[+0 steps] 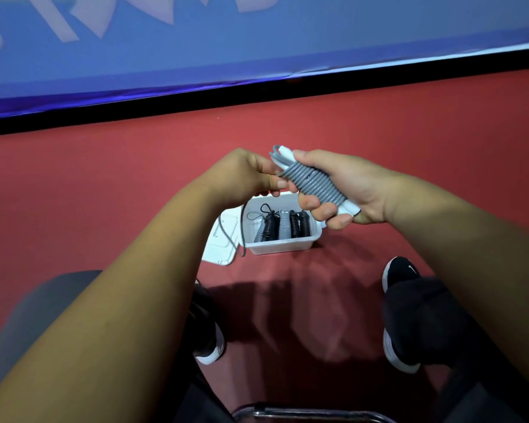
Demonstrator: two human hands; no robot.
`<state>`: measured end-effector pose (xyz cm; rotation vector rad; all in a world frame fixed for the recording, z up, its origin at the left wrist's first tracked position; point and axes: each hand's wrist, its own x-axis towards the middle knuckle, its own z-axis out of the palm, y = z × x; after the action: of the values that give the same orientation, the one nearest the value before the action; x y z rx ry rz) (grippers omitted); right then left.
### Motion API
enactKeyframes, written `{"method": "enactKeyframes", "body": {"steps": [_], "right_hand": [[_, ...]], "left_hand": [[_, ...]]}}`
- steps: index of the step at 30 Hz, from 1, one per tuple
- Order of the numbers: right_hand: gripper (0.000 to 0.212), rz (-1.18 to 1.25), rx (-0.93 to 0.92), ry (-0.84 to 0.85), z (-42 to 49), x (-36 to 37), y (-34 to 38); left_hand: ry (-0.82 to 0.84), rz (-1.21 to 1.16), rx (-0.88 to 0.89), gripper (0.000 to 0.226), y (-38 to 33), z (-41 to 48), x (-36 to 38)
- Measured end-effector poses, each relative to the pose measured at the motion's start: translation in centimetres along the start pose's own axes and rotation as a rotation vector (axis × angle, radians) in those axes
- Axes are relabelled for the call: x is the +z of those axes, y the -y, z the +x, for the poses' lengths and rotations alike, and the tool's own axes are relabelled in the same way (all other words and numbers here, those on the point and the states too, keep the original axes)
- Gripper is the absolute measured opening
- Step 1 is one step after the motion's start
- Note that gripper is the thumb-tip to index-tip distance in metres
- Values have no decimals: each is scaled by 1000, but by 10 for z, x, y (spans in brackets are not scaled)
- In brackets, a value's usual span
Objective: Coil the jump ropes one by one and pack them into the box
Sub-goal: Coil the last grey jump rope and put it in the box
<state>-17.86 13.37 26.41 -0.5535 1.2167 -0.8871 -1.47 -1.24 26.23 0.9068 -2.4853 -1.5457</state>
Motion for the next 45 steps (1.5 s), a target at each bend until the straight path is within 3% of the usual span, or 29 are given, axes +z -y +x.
{"method": "enactKeyframes", "body": {"steps": [7, 12, 15, 20, 26, 28, 31, 35, 42, 45], "right_hand": [[52, -109, 193, 294, -8, 2, -8], [44, -218, 256, 333, -5, 7, -14], [43, -234, 271, 218, 3, 8, -19], [56, -170, 181, -59, 12, 3, -21], [55, -80, 76, -369, 16, -2, -13], [51, 6, 24, -371, 16, -3, -10], [49, 81, -27, -307, 18, 1, -12], [52, 67, -69, -329, 20, 8, -13], [54, -19, -129, -427, 18, 0, -7], [55, -24, -137, -421, 17, -2, -6]], "left_hand": [[53, 103, 5, 33, -1, -7, 4], [7, 34, 0, 16, -1, -4, 5], [-67, 47, 38, 13, -6, -4, 4], [-184, 340, 167, 15, -8, -1, -1], [-116, 587, 312, 21, -17, -7, 5], [-115, 597, 271, 20, -16, -6, 7], [-80, 608, 66, 14, -10, -1, 5], [-38, 389, -34, 25, -1, 3, 11], [-122, -424, -20, 33, -4, 5, 14], [-117, -440, -2, 28, -4, 5, 11]]}}
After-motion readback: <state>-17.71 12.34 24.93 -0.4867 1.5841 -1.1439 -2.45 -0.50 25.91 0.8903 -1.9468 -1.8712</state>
